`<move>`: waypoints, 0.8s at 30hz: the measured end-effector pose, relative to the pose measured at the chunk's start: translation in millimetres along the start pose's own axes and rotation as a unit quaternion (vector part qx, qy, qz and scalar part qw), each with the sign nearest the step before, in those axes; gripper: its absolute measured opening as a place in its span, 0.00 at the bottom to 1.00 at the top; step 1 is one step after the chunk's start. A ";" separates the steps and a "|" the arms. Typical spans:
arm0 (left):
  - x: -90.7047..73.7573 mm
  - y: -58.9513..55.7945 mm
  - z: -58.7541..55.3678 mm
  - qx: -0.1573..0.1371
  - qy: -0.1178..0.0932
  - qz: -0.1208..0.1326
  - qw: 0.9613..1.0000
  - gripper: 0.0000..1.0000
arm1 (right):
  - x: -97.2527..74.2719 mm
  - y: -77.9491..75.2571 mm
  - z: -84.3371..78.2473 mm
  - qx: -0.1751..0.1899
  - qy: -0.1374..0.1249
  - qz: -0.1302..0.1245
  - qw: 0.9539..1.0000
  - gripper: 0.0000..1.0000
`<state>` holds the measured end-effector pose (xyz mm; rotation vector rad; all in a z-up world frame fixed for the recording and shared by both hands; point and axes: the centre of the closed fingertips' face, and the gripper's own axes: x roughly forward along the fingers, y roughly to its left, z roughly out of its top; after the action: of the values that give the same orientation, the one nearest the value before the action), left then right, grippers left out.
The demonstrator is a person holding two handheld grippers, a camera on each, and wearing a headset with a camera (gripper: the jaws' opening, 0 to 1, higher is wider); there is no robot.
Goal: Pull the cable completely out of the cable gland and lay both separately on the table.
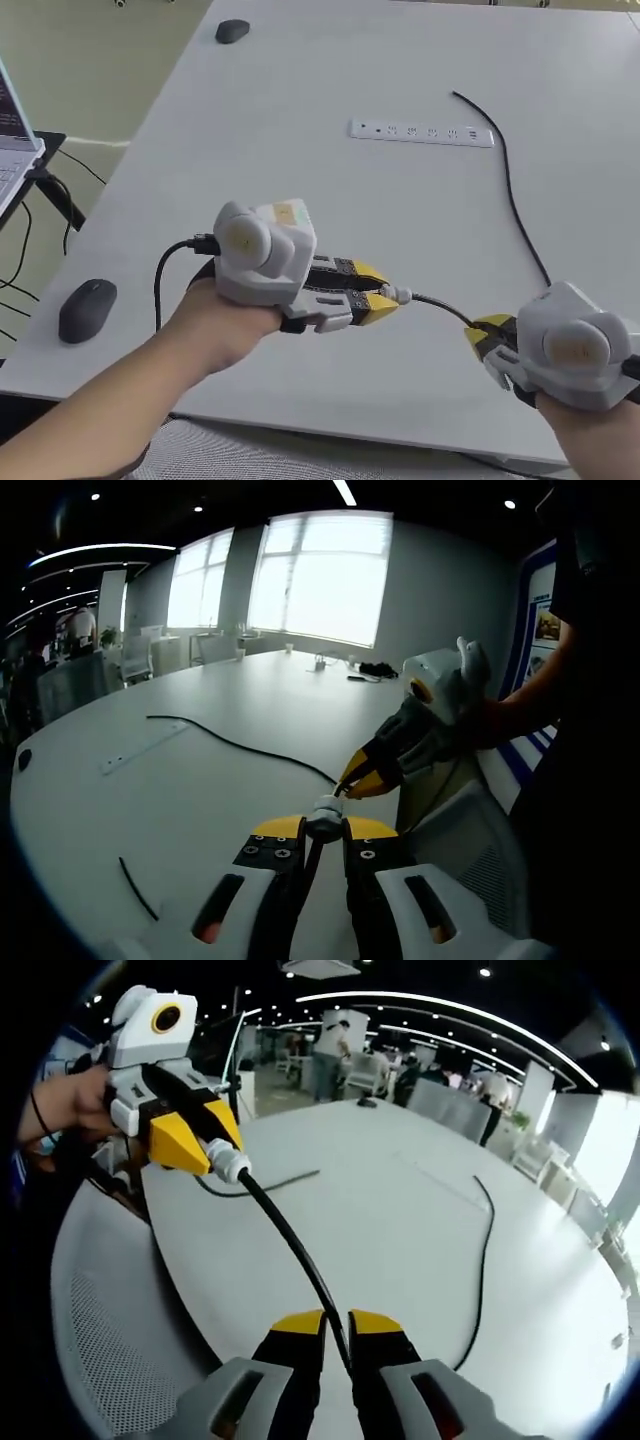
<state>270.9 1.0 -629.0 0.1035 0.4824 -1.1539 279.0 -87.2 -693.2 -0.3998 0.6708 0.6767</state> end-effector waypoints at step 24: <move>3.2 -5.0 -0.7 0.010 0.008 -0.006 1.000 0.15 | -2.7 51.8 71.4 -0.242 -0.044 0.035 0.969 0.03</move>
<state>267.3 -3.5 -630.2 0.1272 0.4860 -1.1708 272.9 -12.7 -646.3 -0.7936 0.4320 0.9223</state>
